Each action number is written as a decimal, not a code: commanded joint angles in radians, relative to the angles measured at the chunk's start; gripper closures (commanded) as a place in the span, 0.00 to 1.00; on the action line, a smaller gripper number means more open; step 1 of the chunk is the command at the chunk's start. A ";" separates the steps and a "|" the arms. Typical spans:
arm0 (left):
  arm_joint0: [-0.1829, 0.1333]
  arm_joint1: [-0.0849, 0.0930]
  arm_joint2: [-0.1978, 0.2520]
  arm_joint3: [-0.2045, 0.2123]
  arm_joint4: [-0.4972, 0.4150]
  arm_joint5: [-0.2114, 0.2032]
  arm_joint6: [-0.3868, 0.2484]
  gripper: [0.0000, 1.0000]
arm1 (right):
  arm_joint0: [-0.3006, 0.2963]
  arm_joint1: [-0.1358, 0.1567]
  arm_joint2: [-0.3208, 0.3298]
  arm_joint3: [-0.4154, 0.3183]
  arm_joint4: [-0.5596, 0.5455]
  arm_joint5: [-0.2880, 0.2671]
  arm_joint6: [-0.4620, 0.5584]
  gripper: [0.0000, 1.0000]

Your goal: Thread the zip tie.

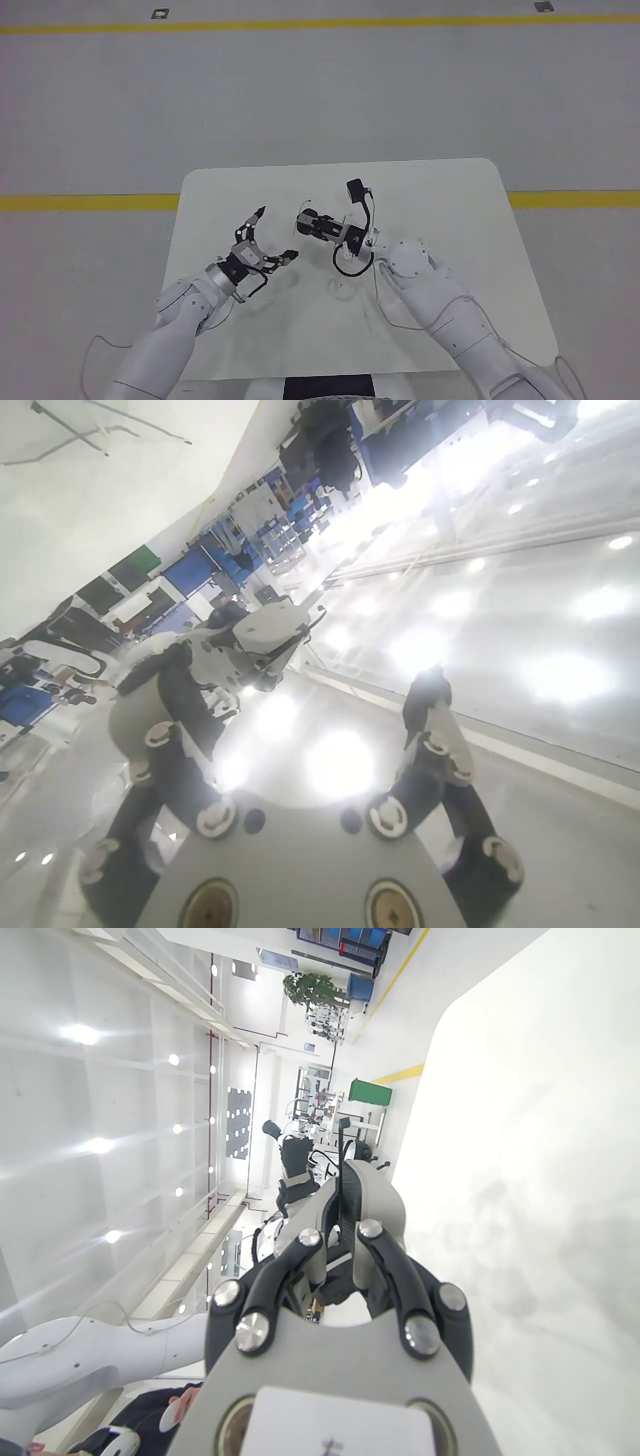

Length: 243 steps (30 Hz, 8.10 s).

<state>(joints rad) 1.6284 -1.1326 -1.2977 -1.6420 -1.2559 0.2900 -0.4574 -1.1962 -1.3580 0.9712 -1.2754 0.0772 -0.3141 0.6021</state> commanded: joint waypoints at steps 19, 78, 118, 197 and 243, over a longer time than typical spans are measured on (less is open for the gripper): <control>0.010 0.001 0.014 -0.005 0.016 -0.007 -0.004 0.71 | -0.035 0.008 0.005 -0.048 -0.052 -0.020 -0.043 1.00; 0.007 -0.001 0.056 -0.008 0.035 -0.081 -0.002 0.92 | -0.046 0.016 -0.003 -0.067 -0.054 -0.014 -0.037 1.00; -0.017 0.028 -0.020 0.050 0.213 -0.077 -0.234 1.00 | -0.047 0.039 0.094 0.011 0.368 0.007 0.308 0.00; -0.225 0.078 -0.008 0.416 0.435 -0.379 -0.933 1.00 | 0.061 0.015 -0.042 0.218 0.608 0.216 0.669 0.89; -0.216 0.079 -0.001 0.397 0.441 -0.378 -0.891 0.00 | 0.050 0.024 -0.030 0.206 0.589 0.203 0.592 1.00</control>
<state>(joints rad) 1.4099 -1.0550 -1.2991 -1.2415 -0.8172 -0.0879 -1.3547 -1.1448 -1.3350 0.9393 -1.0677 0.6644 -0.1119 1.1922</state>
